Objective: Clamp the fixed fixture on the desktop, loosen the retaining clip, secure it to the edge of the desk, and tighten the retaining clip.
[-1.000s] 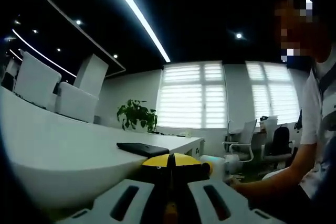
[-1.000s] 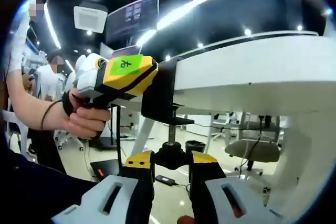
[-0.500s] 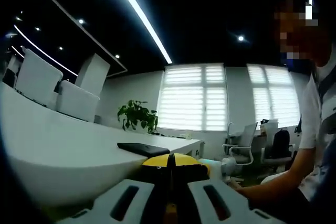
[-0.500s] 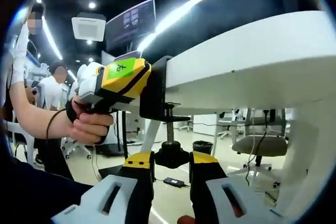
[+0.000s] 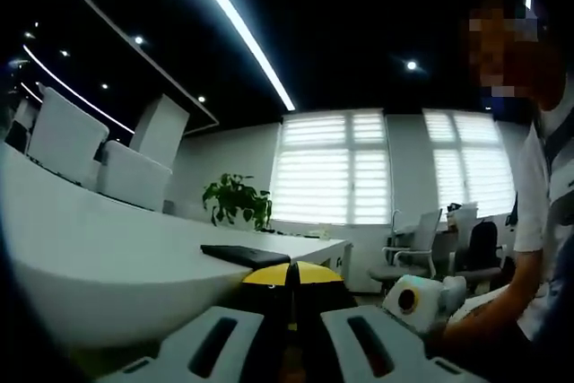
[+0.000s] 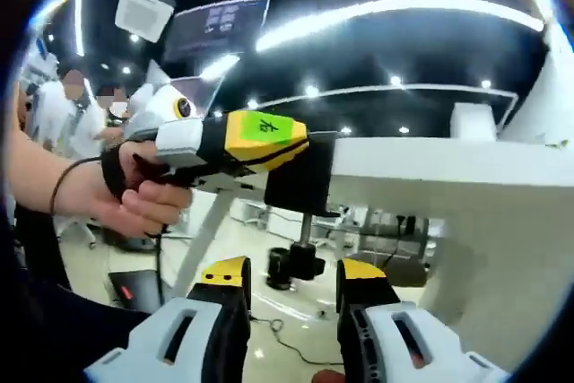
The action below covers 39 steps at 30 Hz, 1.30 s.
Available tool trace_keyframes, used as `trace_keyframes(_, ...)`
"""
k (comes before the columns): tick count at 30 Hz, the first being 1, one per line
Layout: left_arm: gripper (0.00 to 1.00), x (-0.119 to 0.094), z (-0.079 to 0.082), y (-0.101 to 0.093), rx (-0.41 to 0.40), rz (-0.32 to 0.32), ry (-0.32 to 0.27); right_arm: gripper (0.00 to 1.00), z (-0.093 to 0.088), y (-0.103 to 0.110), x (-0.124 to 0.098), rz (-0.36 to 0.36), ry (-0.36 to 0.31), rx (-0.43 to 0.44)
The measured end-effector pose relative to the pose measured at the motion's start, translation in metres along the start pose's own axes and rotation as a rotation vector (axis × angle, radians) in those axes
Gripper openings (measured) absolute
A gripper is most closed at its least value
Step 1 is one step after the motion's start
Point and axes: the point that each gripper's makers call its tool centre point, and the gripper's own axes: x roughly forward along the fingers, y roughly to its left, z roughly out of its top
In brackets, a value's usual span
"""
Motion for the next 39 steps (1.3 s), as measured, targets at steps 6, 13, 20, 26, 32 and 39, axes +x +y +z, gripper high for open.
trace_keyframes(6,0.02,0.000,0.001,0.001,-0.008,0.006,-0.012,0.37,-0.005,-0.004,0.000,-0.185,0.048,0.116)
trace_keyframes(13,0.02,0.000,0.001,0.001,-0.007,0.015,-0.014,0.40,0.003,0.005,0.024,-0.233,0.076,0.092)
trace_keyframes(20,0.02,0.000,0.001,0.001,-0.008,0.014,-0.015,0.36,-0.012,0.010,0.040,-0.247,0.132,0.102)
trace_keyframes(26,0.02,0.001,0.001,0.001,-0.012,0.017,-0.014,0.24,-0.013,0.005,0.039,-0.249,0.142,0.090)
trace_keyframes(32,0.02,0.001,0.001,0.001,-0.013,0.017,-0.017,0.23,-0.015,0.006,0.044,-0.171,0.114,0.104)
trace_keyframes(39,0.02,0.001,0.001,0.001,-0.021,0.015,-0.032,0.23,-0.016,0.009,0.042,0.002,0.077,0.100)
